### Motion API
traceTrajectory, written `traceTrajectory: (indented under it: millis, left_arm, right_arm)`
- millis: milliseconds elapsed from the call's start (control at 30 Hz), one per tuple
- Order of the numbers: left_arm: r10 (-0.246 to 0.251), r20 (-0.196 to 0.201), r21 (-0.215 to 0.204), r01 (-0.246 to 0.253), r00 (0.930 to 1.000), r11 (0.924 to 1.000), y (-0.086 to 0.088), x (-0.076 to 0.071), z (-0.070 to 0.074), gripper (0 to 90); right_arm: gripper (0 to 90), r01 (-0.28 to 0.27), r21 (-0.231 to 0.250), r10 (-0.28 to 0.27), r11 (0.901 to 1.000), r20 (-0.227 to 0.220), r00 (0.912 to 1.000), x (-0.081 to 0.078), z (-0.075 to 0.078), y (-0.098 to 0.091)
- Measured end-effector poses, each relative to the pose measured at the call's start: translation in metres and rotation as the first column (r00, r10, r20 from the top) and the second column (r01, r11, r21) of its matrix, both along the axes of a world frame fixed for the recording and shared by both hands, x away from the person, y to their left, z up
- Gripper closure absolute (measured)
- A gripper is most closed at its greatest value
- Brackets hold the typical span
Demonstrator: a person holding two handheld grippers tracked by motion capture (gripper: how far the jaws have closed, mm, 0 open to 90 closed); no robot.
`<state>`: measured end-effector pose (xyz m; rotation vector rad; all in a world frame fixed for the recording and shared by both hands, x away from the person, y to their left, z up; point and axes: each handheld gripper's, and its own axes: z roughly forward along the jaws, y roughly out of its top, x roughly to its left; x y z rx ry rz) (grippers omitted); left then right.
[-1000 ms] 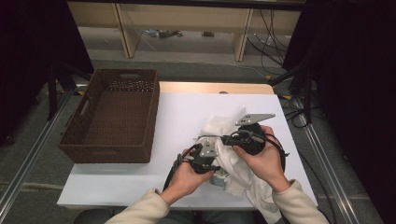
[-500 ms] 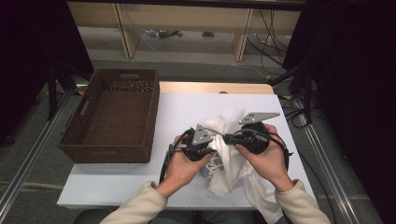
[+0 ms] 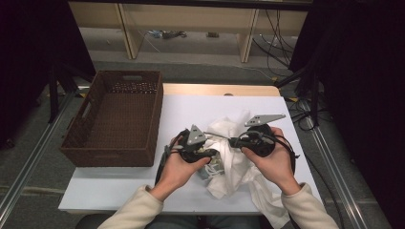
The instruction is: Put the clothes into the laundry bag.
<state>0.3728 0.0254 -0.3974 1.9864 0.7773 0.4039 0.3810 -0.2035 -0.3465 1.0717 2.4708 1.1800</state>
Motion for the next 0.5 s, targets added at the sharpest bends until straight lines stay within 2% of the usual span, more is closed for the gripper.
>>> traceTrajectory:
  millis: [33, 100, 133, 167, 200, 233, 267, 300, 333, 367, 433, 467, 500]
  left_arm:
    - [0.000, -0.004, -0.026, 0.000, 1.0000, 0.9997, 0.004, -0.005, 0.004, 44.1]
    - [-0.002, 0.001, -0.051, 0.002, 1.0000, 0.9987, 0.012, -0.012, 0.010, 41.1]
    - [0.001, 0.001, -0.051, 0.000, 1.0000, 0.9987, 0.013, -0.015, 0.011, 38.6]
    - [-0.008, 0.004, -0.018, 0.008, 1.0000, 0.9998, 0.015, -0.016, 0.010, 37.2]
    - [-0.009, -0.003, -0.020, 0.009, 1.0000, 0.9998, 0.014, -0.015, 0.005, 35.9]
    - [-0.009, -0.021, -0.024, 0.009, 0.9997, 0.9997, 0.012, -0.013, -0.002, 35.3]
    - [-0.020, -0.034, 0.002, 0.020, 0.9992, 0.9998, 0.011, -0.010, -0.010, 35.1]
    - [-0.031, -0.053, 0.009, 0.032, 0.9981, 0.9995, 0.008, -0.007, -0.018, 35.7]
    - [-0.026, -0.050, 0.020, 0.027, 0.9984, 0.9994, 0.005, -0.004, -0.027, 37.7]
    - [-0.029, -0.073, 0.029, 0.032, 0.9969, 0.9991, 0.001, -0.001, -0.035, 39.4]
    - [-0.022, -0.127, 0.042, 0.028, 0.9916, 0.9987, -0.007, 0.001, -0.046, 45.7]
    - [-0.070, -0.112, 0.061, 0.077, 0.9913, 0.9951, -0.011, 0.006, -0.049, 50.6]
    - [-0.089, -0.124, 0.083, 0.099, 0.9883, 0.9916, -0.015, 0.008, -0.050, 57.2]
  right_arm:
    - [90.0, 0.009, 0.007, -0.009, 0.9999, 0.015, 0.9998, 0.001, -0.002, 0.000]
    - [90.0, 0.005, -0.002, -0.005, 1.0000, -0.001, 1.0000, 0.002, -0.002, 0.000]
    - [90.0, 0.007, 0.003, -0.007, 1.0000, 0.006, 1.0000, 0.002, -0.003, 0.001]
    - [90.0, 0.004, -0.006, -0.004, 1.0000, -0.007, 1.0000, 0.002, -0.002, 0.001]
    - [90.0, 0.013, 0.001, -0.013, 0.9999, -0.023, 0.9997, 0.001, -0.002, 0.002]
    - [90.0, 0.001, -0.007, -0.001, 1.0000, -0.016, 0.9999, 0.001, -0.002, 0.002]
    - [90.0, 0.001, -0.009, -0.001, 1.0000, -0.012, 0.9999, 0.001, -0.002, 0.002]
    - [90.0, 0.000, -0.008, 0.000, 1.0000, -0.013, 0.9999, 0.001, -0.002, 0.002]
    - [90.0, -0.001, -0.007, 0.001, 1.0000, -0.011, 0.9999, 0.001, -0.002, 0.002]
    - [90.0, -0.003, 0.006, 0.004, 1.0000, -0.013, 0.9999, 0.001, -0.003, 0.002]
    - [90.0, -0.007, -0.006, 0.007, 1.0000, -0.019, 0.9998, 0.001, -0.002, 0.002]
    - [90.0, -0.016, -0.012, 0.016, 0.9998, -0.016, 0.9997, 0.002, -0.003, 0.002]
    - [90.0, -0.021, -0.009, 0.021, 0.9997, -0.004, 0.9998, 0.002, -0.004, 0.003]
